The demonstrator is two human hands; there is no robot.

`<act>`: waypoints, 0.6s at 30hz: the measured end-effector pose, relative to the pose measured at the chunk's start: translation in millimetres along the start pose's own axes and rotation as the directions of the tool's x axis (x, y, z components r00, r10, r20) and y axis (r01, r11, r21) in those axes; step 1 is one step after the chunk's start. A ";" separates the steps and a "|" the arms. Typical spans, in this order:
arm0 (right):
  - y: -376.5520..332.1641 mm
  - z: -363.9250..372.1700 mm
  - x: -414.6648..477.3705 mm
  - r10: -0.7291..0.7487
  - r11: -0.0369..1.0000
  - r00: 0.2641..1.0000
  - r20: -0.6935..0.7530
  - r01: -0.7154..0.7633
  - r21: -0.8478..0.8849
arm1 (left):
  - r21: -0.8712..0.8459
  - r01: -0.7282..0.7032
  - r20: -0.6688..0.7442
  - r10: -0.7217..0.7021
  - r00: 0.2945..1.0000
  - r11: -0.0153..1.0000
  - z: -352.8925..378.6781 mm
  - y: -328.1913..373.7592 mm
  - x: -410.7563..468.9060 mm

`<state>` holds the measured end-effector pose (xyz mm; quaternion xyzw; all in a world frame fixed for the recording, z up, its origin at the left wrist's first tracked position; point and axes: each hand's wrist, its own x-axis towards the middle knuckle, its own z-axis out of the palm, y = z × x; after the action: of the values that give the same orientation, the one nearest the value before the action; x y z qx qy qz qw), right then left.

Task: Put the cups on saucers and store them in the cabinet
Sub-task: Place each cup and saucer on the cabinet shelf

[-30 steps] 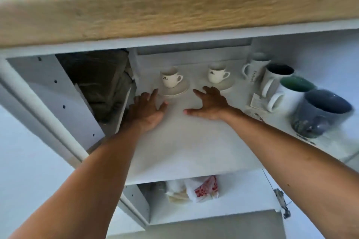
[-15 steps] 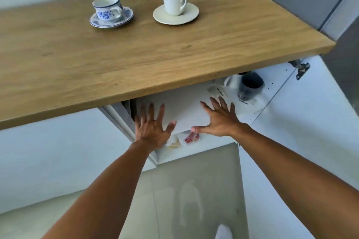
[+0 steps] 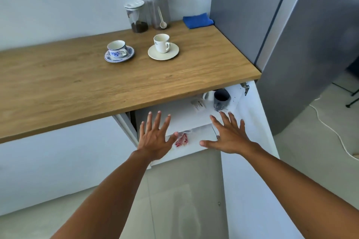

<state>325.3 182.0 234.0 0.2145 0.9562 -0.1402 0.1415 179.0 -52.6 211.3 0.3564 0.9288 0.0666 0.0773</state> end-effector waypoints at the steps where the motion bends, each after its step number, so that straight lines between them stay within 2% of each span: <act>1: 0.3 -12.1 -6.2 -0.002 1.000 1.000 -0.013 0.002 0.001 | -0.006 0.002 -0.007 -0.002 1.000 1.000 -12.5 3.5 -2.6; 8: -9.8 -94.3 11.0 -0.029 0.998 0.993 -0.117 0.034 0.046 | -0.028 -0.006 -0.121 0.002 0.993 1.000 -88.4 -0.6 26.0; 14: -31.7 -152.5 92.5 -0.020 0.999 0.986 -0.166 0.028 0.045 | -0.062 0.049 -0.199 -0.061 0.978 0.997 -134.1 -31.9 112.8; 18: -47.3 -177.9 158.3 -0.006 0.998 0.988 -0.155 0.016 0.064 | -0.073 0.063 -0.174 -0.075 0.982 0.995 -147.7 -59.5 174.3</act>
<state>129.2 258.0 355.3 0.2239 0.9604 -0.1550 0.0593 -15.9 10.6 328.6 0.3137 0.9411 0.1261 0.0090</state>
